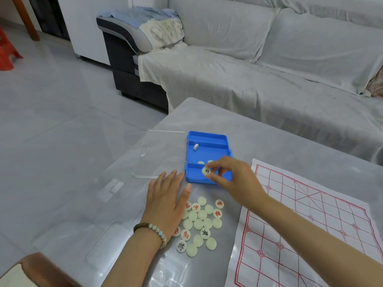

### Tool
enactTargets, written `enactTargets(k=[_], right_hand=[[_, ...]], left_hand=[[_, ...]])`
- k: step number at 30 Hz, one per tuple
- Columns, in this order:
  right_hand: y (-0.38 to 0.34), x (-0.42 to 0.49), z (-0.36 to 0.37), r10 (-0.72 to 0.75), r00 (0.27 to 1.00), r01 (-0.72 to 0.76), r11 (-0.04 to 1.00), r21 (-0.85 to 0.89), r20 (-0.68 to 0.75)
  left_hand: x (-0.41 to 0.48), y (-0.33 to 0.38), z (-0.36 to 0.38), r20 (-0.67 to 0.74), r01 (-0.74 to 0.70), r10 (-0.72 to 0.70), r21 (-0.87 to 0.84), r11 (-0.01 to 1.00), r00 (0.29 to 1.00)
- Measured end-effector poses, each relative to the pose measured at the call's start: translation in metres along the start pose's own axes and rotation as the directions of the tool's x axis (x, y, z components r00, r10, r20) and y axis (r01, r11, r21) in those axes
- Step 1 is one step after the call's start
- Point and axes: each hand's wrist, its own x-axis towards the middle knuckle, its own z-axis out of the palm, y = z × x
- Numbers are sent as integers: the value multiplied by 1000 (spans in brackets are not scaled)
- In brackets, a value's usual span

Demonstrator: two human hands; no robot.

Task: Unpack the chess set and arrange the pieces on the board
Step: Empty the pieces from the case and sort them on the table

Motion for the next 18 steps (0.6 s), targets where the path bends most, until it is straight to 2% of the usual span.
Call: enactTargets(k=[4, 7, 11, 13, 16, 18], right_hand=[[11, -22, 20, 78, 993, -66, 989, -134, 84], [17, -24, 27, 122, 986, -101, 980, -170, 114], [15, -23, 17, 138, 979, -132, 990, -53, 151], [12, -16, 5, 116, 990, -119, 992, 37, 82], [13, 10, -7, 136, 991, -134, 989, 68, -15], [18, 32, -9, 215, 972, -218, 976, 21, 94]], left_hand=[[-4, 2, -2, -14, 7, -7, -24, 1000, 1000], [-8, 4, -2, -10, 13, -13, -26, 1000, 1000], [-8, 4, 0, -1, 30, -30, -18, 999, 1000], [-7, 5, -1, 12, 36, -36, -23, 999, 999], [-5, 6, -2, 21, 27, -26, -35, 999, 999], [-4, 6, -1, 22, 26, -25, -34, 999, 999]])
